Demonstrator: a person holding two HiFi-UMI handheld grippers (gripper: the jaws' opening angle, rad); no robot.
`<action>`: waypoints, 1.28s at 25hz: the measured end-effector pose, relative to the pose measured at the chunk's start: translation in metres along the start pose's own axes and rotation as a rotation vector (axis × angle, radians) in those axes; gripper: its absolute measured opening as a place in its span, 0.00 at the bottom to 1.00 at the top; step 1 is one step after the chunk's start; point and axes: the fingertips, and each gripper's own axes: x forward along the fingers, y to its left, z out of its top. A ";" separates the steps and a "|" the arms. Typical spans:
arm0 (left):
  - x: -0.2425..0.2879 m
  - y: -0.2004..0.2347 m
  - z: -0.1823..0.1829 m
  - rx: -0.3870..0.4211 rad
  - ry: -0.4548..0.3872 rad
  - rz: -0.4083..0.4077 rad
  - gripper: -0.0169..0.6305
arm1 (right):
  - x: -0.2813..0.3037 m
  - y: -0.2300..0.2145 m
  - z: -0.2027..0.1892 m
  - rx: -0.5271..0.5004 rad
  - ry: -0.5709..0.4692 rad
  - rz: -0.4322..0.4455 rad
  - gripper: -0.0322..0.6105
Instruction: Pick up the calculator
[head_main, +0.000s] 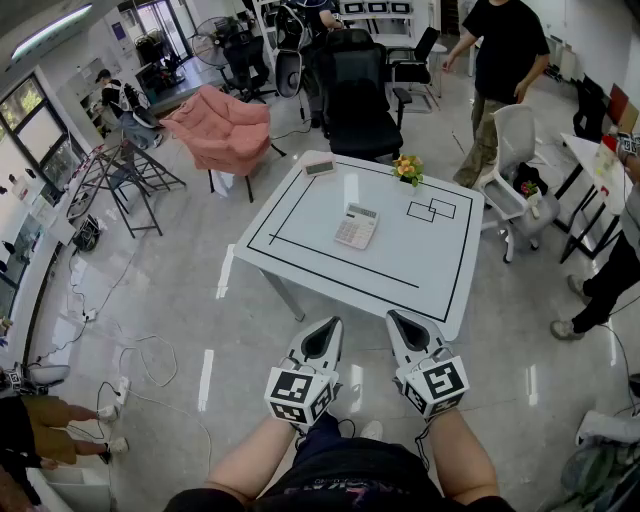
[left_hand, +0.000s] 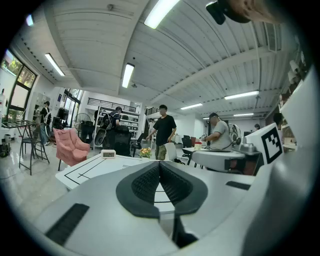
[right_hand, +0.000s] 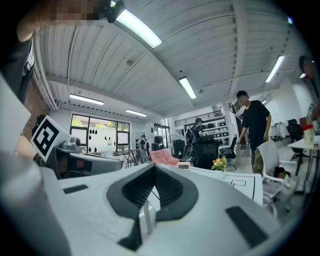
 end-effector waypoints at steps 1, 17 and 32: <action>0.001 0.003 0.001 0.000 -0.003 0.000 0.03 | 0.003 0.000 0.000 0.000 -0.002 0.000 0.05; 0.031 0.048 0.003 0.059 0.030 -0.088 0.61 | 0.051 -0.005 0.005 0.090 -0.048 -0.002 0.45; 0.087 0.123 0.006 0.034 0.080 -0.270 0.61 | 0.136 -0.044 0.003 0.104 -0.003 -0.172 0.45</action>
